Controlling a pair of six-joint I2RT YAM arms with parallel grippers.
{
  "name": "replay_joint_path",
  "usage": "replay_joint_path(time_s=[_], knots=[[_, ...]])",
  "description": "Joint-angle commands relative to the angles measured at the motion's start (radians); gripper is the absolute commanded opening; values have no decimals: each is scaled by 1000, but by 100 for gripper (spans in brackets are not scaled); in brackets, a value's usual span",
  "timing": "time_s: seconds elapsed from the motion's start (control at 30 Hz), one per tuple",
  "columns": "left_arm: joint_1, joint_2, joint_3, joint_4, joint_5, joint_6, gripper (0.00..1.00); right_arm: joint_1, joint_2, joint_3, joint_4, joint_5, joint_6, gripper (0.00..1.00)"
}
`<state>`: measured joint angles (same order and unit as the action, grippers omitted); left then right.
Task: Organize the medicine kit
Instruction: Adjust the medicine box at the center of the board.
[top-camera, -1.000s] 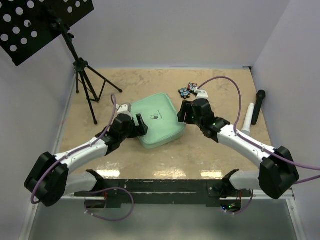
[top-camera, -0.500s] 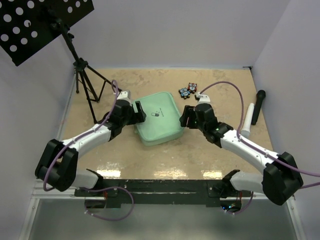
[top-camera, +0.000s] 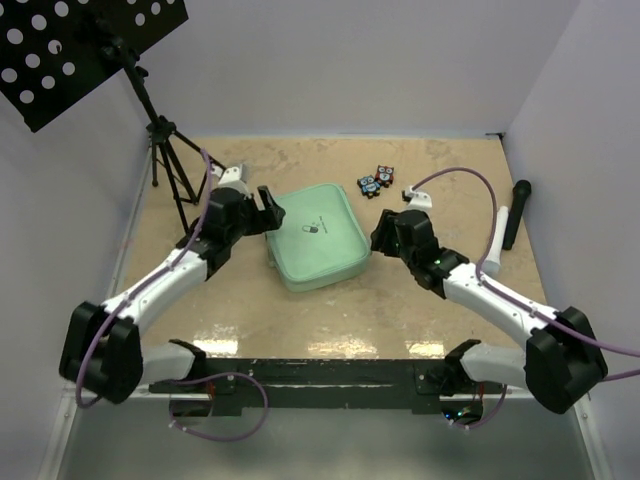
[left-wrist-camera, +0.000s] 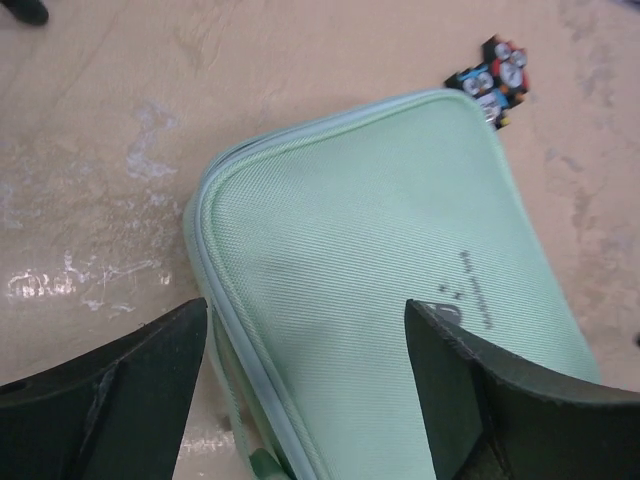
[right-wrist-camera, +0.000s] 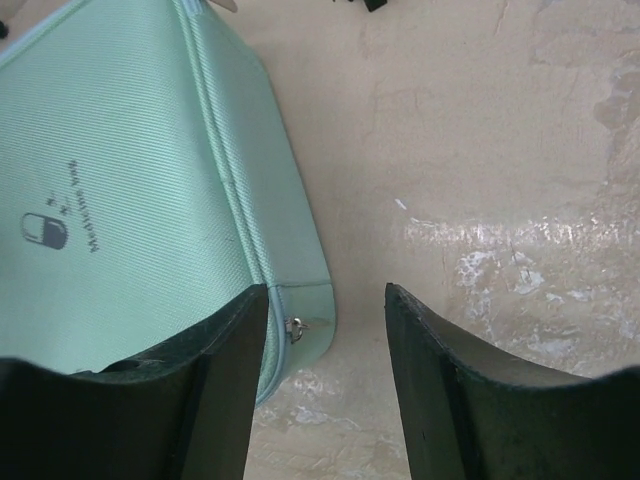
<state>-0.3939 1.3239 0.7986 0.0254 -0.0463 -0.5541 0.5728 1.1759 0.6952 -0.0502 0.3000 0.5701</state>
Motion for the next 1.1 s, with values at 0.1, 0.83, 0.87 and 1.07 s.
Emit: replay_joint_path(time_s=[0.1, 0.83, 0.87, 1.07], knots=[[4, -339, -182, 24, 89, -119, 82, -8, 102, -20, 38, -5, 51, 55], [4, -145, -185, 65, 69, -87, 87, 194, 214, 44, 84, -116, 93, 54], [6, -120, -162, 59, 65, -76, 86, 194, 212, 44, 82, -110, 90, 54], [6, 29, -64, 77, 14, -41, 86, 194, 145, 21, 56, -44, 65, 54]])
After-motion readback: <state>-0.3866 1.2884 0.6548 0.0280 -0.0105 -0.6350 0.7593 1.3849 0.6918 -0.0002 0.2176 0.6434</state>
